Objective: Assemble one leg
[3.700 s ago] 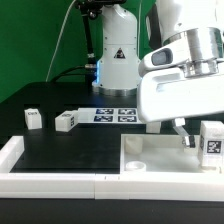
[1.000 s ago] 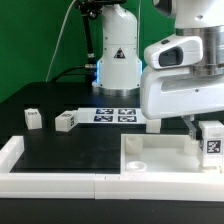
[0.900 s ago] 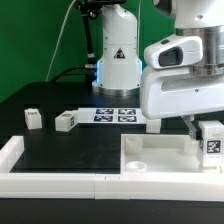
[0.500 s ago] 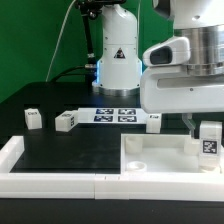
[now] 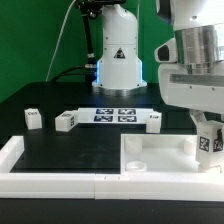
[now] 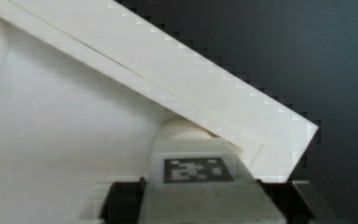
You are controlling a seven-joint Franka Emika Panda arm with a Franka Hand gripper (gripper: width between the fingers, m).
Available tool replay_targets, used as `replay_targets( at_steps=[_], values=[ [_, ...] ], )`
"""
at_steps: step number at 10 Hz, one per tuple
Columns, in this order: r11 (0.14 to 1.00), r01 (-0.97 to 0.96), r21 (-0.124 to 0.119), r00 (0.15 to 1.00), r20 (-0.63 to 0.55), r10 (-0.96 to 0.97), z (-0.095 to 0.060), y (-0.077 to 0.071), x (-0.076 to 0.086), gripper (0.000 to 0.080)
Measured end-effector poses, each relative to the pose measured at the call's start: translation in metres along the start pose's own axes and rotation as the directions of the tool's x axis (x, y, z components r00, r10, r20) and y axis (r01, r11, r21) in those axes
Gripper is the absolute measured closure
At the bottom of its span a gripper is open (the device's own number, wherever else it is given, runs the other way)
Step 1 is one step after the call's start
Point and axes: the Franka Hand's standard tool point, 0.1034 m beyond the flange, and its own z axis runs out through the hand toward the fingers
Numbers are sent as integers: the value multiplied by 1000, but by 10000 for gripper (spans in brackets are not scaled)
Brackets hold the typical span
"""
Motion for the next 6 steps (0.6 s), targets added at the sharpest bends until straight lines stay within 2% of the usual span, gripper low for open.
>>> replay_targets(
  at_steps=[2, 3, 4, 5, 6],
  values=[
    [1000, 19, 1, 1000, 3, -19, 0, 0, -1, 508],
    [998, 59, 1, 998, 3, -59, 0, 0, -1, 288],
    [996, 86, 2, 996, 5, -86, -1, -2, -4, 195],
    [976, 219, -2, 976, 3, -219, -2, -3, -3, 195],
    [914, 406, -12, 914, 0, -406, -1, -5, -2, 160]
  ],
)
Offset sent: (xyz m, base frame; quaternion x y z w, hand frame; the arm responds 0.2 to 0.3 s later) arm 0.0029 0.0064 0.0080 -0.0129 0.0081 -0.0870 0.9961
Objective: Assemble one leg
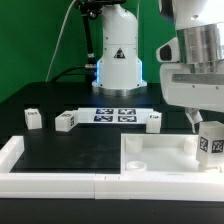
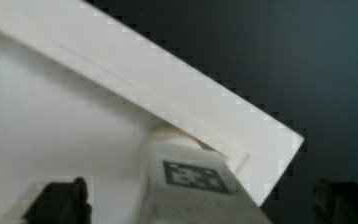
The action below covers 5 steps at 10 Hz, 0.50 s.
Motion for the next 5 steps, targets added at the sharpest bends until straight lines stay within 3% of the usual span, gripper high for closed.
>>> replay_targets(
  at_steps=[2, 5],
  values=[
    [956, 294, -21, 956, 3, -294, 5, -1, 4, 151],
    [758, 646, -91, 762, 19, -648, 9, 8, 9, 150]
  ],
)
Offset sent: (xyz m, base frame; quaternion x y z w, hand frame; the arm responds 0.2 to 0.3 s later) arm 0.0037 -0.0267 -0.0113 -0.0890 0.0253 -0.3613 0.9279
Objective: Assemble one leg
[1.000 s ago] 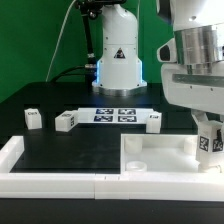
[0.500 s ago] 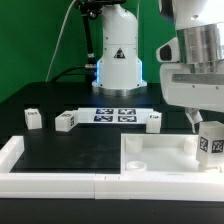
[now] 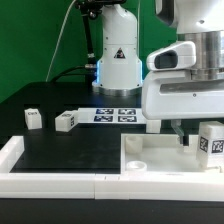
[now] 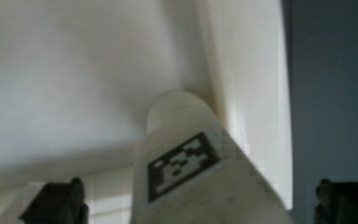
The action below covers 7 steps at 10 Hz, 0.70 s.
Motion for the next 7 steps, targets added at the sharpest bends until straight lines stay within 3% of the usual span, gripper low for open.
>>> replay_targets(
  at_steps=[2, 5, 7],
  values=[
    [975, 216, -43, 976, 47, -214, -2, -12, -7, 150],
    [963, 268, -39, 963, 46, -266, -4, -11, -7, 150],
    [963, 267, -40, 963, 45, -265, -4, -10, -6, 425]
  ],
)
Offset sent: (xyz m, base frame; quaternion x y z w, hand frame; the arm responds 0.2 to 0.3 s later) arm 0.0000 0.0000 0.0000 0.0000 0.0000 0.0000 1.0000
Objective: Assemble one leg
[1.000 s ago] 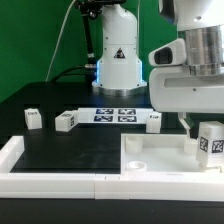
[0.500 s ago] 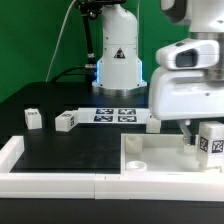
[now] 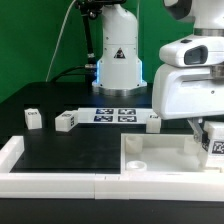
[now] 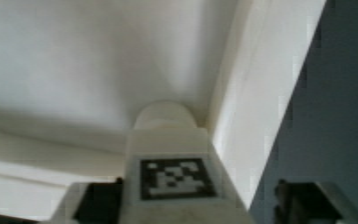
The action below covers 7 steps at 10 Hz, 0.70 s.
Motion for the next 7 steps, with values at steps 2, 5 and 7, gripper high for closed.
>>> replay_targets(
  at_steps=[2, 5, 7],
  values=[
    [1000, -18, -6, 1000, 1, 18, 0, 5, 0, 502],
    [998, -70, -2, 998, -2, 70, 1, 6, 0, 503],
    [924, -381, 16, 924, -25, 382, 1, 6, 0, 504]
  ],
)
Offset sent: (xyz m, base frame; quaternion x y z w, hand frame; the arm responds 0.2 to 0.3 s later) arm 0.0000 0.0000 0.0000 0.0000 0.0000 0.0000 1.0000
